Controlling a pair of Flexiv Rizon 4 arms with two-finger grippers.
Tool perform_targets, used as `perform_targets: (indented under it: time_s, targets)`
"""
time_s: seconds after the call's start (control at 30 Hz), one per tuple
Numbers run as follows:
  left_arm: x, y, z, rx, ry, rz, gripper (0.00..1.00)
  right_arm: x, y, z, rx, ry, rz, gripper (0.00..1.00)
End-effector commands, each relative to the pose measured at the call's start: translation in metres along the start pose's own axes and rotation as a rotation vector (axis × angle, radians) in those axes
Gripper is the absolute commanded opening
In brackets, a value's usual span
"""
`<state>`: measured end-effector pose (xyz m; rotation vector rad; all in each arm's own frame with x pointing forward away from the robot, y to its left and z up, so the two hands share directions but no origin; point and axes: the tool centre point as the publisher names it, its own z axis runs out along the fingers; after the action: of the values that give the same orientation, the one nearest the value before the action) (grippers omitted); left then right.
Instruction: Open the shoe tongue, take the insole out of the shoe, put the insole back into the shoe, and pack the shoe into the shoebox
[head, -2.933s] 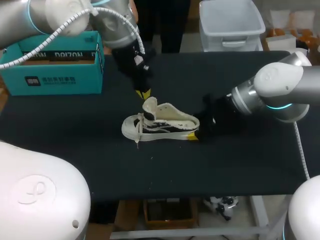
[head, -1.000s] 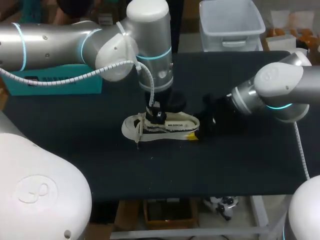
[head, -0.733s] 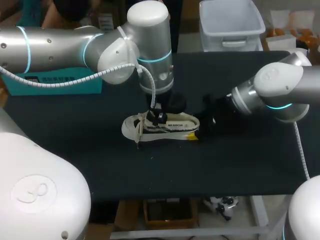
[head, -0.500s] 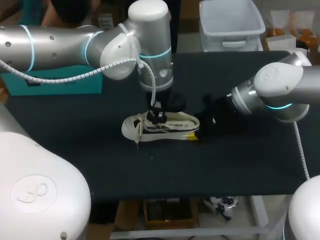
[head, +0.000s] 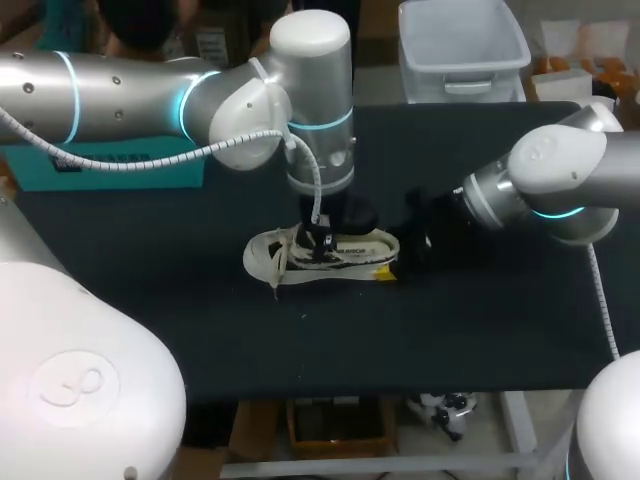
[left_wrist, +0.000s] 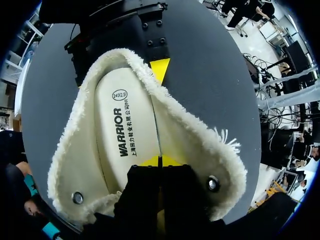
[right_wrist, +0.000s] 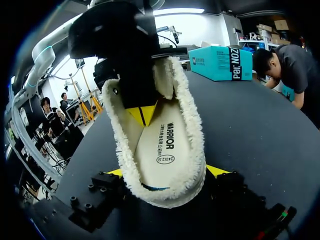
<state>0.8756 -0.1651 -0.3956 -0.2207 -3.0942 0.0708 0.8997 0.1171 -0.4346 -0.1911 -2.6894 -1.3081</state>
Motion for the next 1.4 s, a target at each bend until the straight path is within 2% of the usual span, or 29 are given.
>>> perform_targets:
  time_s: [0.03, 0.63, 0.73, 0.83, 1.07, 1.17, 1.4]
  targets:
    - [0.001, -0.008, 0.017, -0.017, 0.005, -0.010, 0.00, -0.004, -0.010, 0.009, -0.003, 0.004, 0.002, 0.00]
    - [0.014, 0.001, 0.020, -0.014, -0.033, -0.005, 0.00, -0.004, -0.010, 0.009, -0.003, 0.004, 0.002, 0.00]
    - [0.015, 0.000, 0.019, -0.016, -0.047, -0.011, 0.11, -0.004, -0.010, 0.009, -0.003, 0.004, 0.002, 0.00]
    - [0.014, -0.002, 0.021, -0.018, -0.051, -0.013, 0.11, -0.004, -0.010, 0.009, -0.003, 0.004, 0.002, 0.00]
    - [0.014, -0.006, 0.023, -0.019, -0.059, -0.014, 0.19, -0.004, -0.010, 0.009, -0.003, 0.004, 0.002, 0.00]
    - [0.014, -0.008, 0.023, -0.030, -0.076, -0.027, 0.26, -0.004, -0.010, 0.009, -0.003, 0.004, 0.002, 0.00]
    - [0.010, -0.009, 0.033, -0.045, -0.081, -0.040, 0.33, -0.004, -0.010, 0.009, -0.003, 0.004, 0.002, 0.00]
